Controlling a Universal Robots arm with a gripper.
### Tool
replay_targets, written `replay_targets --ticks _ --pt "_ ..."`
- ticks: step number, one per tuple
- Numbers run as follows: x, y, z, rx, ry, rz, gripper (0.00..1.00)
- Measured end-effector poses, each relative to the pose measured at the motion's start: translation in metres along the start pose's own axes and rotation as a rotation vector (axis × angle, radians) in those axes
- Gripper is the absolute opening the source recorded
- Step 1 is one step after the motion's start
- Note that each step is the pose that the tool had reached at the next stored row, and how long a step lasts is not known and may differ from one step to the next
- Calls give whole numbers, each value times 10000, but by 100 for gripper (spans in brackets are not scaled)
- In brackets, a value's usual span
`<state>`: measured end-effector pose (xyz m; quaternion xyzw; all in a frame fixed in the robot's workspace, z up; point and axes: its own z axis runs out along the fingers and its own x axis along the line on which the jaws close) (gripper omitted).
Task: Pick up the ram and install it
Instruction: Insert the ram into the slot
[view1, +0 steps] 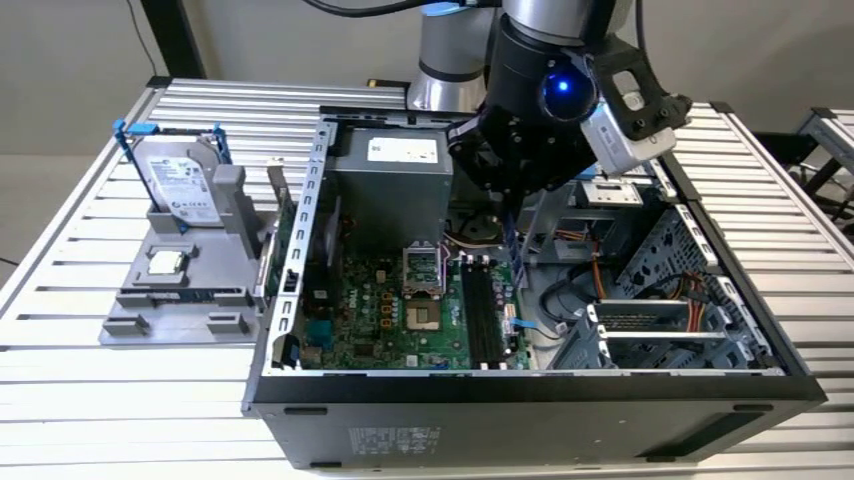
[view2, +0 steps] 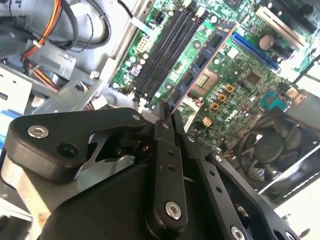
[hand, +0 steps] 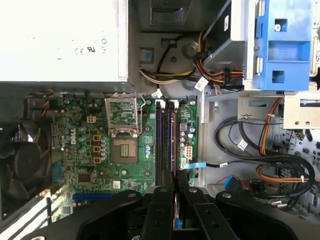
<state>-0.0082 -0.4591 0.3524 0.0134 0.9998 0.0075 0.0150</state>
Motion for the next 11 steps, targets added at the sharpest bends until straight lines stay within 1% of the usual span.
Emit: replay_targets --ticks 2,5,7,9,11 --pt "0 0 13 -5 -2 91 0" --pt "0 0 13 -4 -1 93 0" --pt "-10 -1 29 -22 -3 98 0" --pt "-35 -1 62 -22 -1 110 0" --pt "-80 -1 96 -22 -1 113 0"
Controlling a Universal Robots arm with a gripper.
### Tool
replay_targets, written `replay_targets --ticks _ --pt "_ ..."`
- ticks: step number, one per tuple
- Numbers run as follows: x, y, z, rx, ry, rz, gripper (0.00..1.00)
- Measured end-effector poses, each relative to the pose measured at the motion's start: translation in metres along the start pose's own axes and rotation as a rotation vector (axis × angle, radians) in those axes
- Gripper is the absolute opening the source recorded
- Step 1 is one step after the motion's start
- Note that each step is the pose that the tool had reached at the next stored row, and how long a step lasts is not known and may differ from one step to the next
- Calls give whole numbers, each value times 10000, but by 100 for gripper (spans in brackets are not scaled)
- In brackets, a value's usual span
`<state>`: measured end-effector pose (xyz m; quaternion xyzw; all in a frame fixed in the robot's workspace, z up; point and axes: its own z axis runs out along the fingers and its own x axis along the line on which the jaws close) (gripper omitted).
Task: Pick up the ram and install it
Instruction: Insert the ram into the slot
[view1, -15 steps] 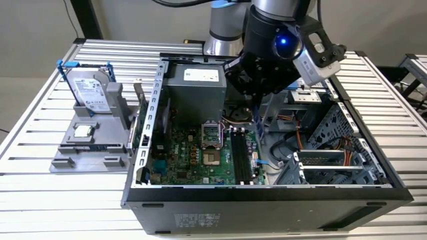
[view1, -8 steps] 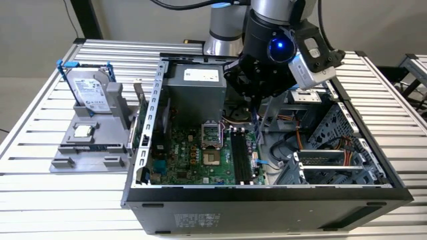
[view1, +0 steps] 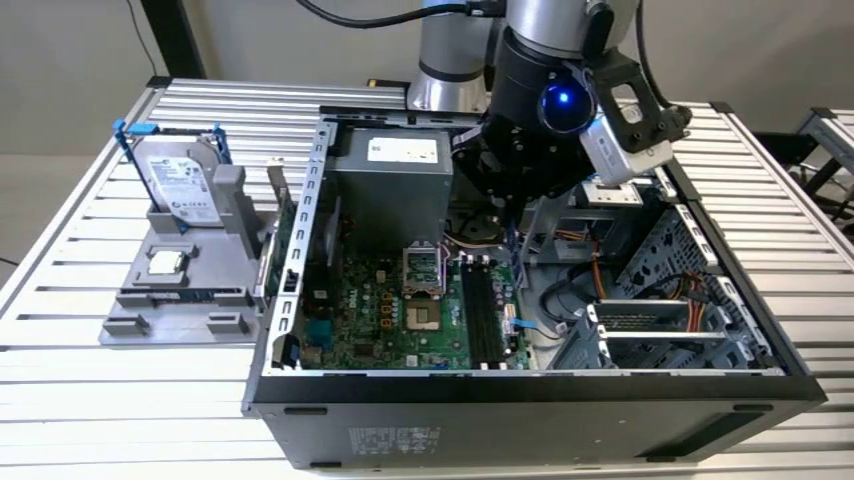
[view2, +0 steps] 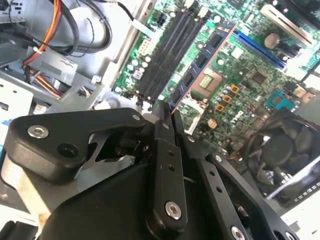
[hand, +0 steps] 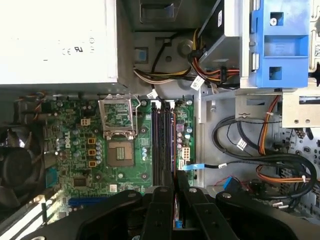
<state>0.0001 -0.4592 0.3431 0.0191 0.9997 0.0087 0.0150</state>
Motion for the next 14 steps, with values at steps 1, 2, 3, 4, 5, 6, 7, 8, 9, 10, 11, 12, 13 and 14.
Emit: replay_targets --ticks 1,2,3,4,5,6,7,8,9,10,11,12,13,14 --pt "-14 0 18 0 0 1 0" --pt "-28 1 38 -1 1 1 0" --pt "-40 1 56 0 0 3 0" --pt "-46 -1 75 -5 -1 6 0" --pt "-49 -1 93 -9 0 7 0" --pt "-53 -1 112 -11 0 12 0" --pt "-59 -1 130 -14 0 15 0" --pt "-64 -2 147 -19 1 18 0" --pt "-68 -2 167 -28 1 19 0" --pt "-73 -2 185 -37 1 19 0" --pt "-79 -2 202 -40 1 20 0" --pt "-87 -1 223 -42 1 20 0" --pt "-94 1 240 -43 2 20 0" --pt "-103 2 258 -42 2 20 0"
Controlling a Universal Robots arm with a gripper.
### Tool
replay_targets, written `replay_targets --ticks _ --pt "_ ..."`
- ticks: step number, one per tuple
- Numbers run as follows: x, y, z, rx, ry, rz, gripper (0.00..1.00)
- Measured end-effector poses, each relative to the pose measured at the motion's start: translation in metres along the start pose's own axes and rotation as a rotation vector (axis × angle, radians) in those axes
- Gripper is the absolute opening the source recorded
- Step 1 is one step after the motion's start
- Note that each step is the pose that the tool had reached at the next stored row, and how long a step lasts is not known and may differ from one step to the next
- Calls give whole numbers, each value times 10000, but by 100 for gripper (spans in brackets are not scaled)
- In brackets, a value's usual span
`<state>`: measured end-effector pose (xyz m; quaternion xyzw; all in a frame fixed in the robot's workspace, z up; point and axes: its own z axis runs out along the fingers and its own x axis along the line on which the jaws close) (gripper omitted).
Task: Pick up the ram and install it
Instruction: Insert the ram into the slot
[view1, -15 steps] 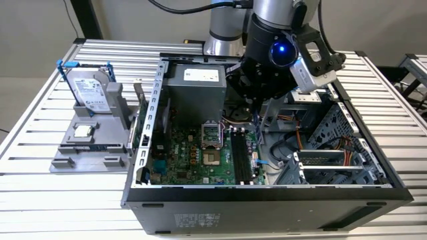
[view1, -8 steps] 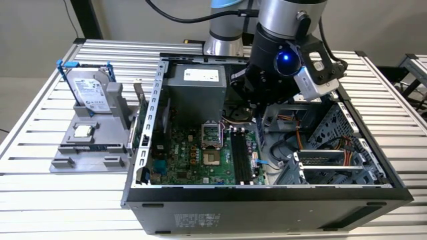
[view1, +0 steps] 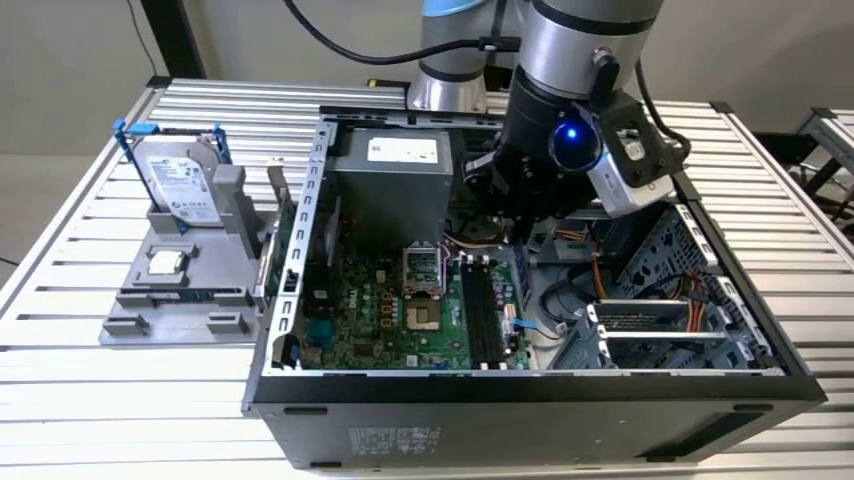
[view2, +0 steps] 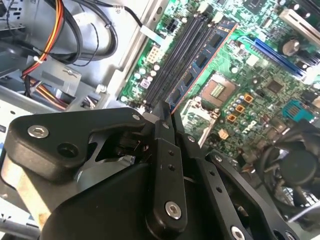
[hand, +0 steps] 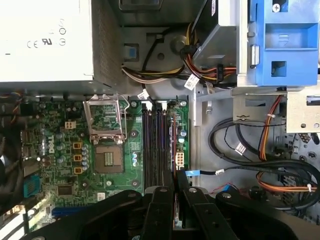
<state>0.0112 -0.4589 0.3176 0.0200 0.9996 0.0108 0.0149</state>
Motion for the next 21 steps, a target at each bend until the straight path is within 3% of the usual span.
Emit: replay_targets --ticks 15,19,21 --pt "-23 65 269 -19 -4 1 0" --pt "-24 64 272 -16 1 0 0" --pt "-24 64 303 -21 0 1 0"
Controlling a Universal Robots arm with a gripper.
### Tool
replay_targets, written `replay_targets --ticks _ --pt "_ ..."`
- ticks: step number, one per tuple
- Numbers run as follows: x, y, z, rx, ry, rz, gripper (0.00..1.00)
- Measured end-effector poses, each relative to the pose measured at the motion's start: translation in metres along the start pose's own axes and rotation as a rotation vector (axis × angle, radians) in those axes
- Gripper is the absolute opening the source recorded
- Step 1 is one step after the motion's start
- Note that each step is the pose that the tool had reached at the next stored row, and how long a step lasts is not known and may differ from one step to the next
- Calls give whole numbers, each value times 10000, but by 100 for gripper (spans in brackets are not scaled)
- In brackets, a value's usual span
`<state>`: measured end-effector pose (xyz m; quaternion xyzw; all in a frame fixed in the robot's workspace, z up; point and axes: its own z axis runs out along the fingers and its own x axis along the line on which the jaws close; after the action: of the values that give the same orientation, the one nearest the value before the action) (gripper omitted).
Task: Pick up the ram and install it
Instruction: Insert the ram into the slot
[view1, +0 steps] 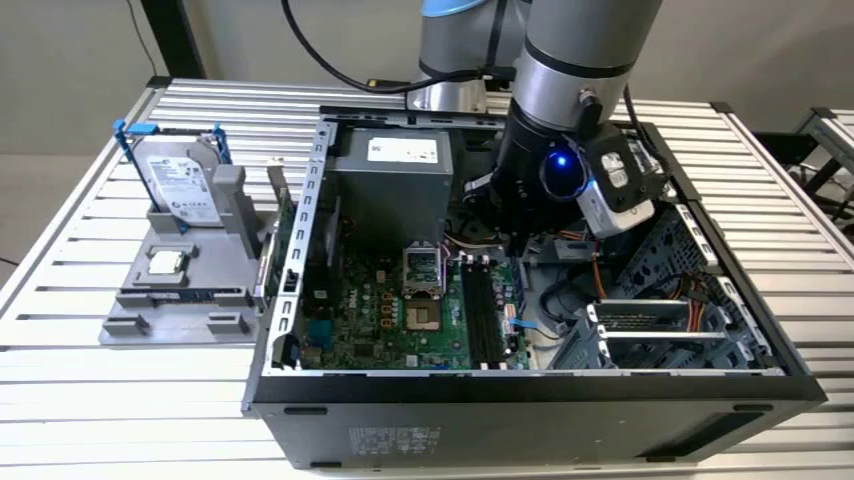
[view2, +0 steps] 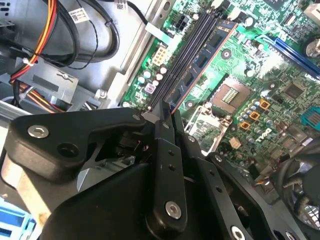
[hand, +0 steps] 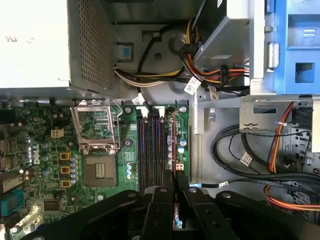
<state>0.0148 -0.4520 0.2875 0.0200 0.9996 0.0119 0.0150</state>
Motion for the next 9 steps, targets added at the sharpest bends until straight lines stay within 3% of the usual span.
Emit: replay_targets --ticks 9 --pt "0 -5 163 2 1 0 0"
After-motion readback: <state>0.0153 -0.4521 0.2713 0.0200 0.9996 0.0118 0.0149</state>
